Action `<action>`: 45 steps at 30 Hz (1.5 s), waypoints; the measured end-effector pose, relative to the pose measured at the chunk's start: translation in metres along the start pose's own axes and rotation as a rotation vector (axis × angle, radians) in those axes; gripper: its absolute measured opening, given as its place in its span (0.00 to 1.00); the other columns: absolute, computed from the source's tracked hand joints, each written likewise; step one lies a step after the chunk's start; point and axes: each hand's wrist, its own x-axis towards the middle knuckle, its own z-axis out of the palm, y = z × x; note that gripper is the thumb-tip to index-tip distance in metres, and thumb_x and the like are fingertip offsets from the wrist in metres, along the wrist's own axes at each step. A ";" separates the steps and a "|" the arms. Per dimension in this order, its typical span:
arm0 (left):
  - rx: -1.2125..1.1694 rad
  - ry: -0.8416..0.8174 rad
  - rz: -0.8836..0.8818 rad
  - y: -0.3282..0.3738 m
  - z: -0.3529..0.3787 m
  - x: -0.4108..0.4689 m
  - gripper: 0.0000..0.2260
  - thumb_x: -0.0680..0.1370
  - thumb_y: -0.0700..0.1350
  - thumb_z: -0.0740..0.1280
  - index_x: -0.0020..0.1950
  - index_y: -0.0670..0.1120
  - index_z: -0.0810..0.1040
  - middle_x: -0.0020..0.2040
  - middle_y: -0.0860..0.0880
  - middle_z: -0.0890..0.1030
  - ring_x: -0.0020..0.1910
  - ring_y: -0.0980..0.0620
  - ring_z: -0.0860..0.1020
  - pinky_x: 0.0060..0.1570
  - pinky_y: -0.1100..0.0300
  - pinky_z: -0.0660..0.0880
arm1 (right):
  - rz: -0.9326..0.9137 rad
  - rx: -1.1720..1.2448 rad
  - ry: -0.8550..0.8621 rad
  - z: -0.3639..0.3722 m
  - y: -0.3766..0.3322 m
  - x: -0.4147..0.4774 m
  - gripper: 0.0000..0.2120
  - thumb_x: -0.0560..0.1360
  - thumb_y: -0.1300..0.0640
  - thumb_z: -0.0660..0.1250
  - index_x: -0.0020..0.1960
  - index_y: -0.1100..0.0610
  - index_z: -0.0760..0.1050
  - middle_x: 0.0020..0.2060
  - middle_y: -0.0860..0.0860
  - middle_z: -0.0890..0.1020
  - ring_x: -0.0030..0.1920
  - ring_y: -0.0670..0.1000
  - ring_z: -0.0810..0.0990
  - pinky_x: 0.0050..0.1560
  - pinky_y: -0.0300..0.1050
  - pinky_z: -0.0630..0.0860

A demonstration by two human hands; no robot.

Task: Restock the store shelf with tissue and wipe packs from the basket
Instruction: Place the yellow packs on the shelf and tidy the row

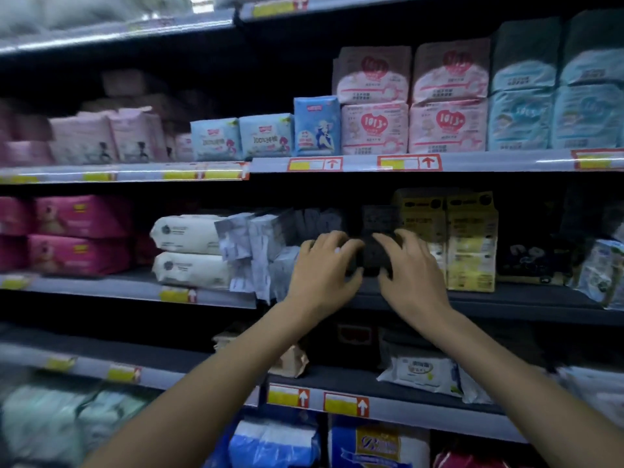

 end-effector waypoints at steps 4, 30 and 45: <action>0.076 0.266 -0.105 -0.085 -0.042 -0.053 0.13 0.79 0.51 0.68 0.61 0.48 0.81 0.54 0.47 0.81 0.52 0.45 0.79 0.48 0.50 0.73 | -0.163 0.218 0.097 0.029 -0.100 -0.003 0.24 0.76 0.60 0.68 0.72 0.53 0.74 0.66 0.55 0.74 0.64 0.58 0.74 0.57 0.54 0.78; -0.194 0.107 -0.893 -0.311 -0.045 -0.101 0.41 0.65 0.60 0.81 0.72 0.51 0.67 0.66 0.51 0.77 0.58 0.50 0.79 0.54 0.45 0.78 | -0.312 -0.084 -0.316 0.196 -0.291 0.018 0.53 0.74 0.54 0.75 0.84 0.53 0.41 0.79 0.67 0.34 0.81 0.65 0.37 0.73 0.50 0.67; 0.193 -0.167 -0.656 -0.282 -0.055 -0.093 0.31 0.74 0.51 0.76 0.75 0.49 0.69 0.70 0.43 0.74 0.63 0.35 0.76 0.57 0.39 0.73 | -0.226 0.111 -0.442 0.164 -0.289 0.016 0.41 0.73 0.64 0.73 0.80 0.50 0.58 0.81 0.64 0.39 0.82 0.63 0.41 0.72 0.55 0.69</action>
